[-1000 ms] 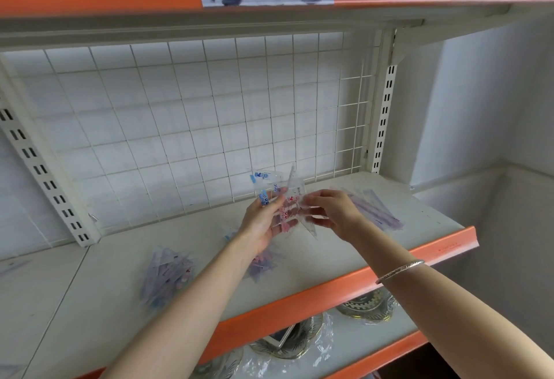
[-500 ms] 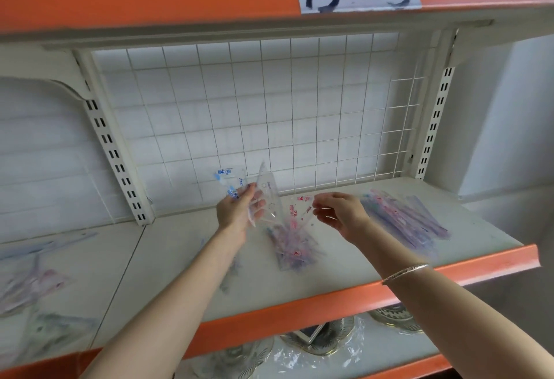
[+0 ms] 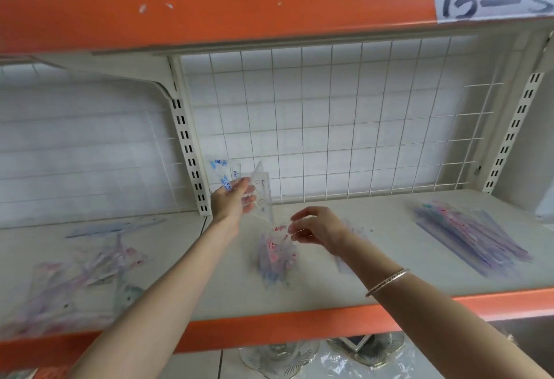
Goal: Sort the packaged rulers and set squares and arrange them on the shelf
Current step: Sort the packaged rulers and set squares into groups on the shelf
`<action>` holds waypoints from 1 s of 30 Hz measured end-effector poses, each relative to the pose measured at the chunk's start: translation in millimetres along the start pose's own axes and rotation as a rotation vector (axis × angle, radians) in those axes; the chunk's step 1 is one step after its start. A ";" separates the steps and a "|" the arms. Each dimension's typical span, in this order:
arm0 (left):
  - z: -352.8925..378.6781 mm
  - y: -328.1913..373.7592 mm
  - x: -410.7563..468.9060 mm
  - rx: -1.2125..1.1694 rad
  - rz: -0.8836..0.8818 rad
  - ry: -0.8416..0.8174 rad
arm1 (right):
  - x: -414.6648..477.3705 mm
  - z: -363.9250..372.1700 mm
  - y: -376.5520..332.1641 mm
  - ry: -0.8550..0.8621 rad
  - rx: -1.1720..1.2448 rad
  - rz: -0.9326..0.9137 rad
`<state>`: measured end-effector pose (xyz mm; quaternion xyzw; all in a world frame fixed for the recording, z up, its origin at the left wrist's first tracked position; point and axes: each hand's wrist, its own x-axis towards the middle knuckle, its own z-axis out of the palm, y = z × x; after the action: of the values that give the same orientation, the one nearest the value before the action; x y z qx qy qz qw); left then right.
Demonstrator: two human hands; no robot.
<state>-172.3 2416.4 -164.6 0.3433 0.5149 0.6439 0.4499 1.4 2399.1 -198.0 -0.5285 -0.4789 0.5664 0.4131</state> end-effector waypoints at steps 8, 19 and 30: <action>-25.9 0.4 10.2 0.052 -0.076 -0.087 | 16.1 42.2 4.4 -0.026 -0.257 -0.066; -30.8 -10.4 10.1 0.224 -0.177 -0.375 | 20.2 34.4 -11.5 0.322 -0.172 -0.221; -22.2 -7.8 -1.4 0.492 -0.146 -0.734 | 24.6 25.0 -27.7 0.130 0.006 -0.129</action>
<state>-190.1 2407.8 -177.4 0.6088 0.4819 0.3043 0.5519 -27.0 2425.9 -176.3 -0.5309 -0.4824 0.5047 0.4803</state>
